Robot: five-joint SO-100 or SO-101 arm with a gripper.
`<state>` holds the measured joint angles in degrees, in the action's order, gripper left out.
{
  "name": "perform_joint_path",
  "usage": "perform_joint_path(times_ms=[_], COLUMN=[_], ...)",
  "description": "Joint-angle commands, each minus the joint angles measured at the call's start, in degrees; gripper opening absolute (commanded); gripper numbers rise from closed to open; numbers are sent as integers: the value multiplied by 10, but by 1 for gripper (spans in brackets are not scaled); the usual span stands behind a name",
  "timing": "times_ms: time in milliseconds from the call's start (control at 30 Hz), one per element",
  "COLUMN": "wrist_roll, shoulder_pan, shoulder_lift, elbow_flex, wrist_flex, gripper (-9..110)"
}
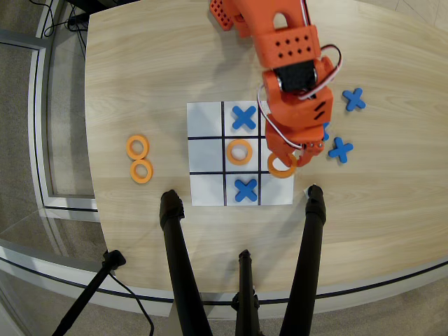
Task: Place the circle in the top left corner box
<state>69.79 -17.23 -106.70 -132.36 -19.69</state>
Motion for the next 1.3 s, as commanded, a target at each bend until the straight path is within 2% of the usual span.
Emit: perform_joint_path(times_ms=[0, 433, 1267], wrist_roll=[-4, 3, 13], shoulder_pan=[-7, 19, 24], shoulder_lift=[57, 236, 318], elbow_flex=[61, 230, 283], wrist_flex=[24, 14, 13], gripper=[0, 0, 0])
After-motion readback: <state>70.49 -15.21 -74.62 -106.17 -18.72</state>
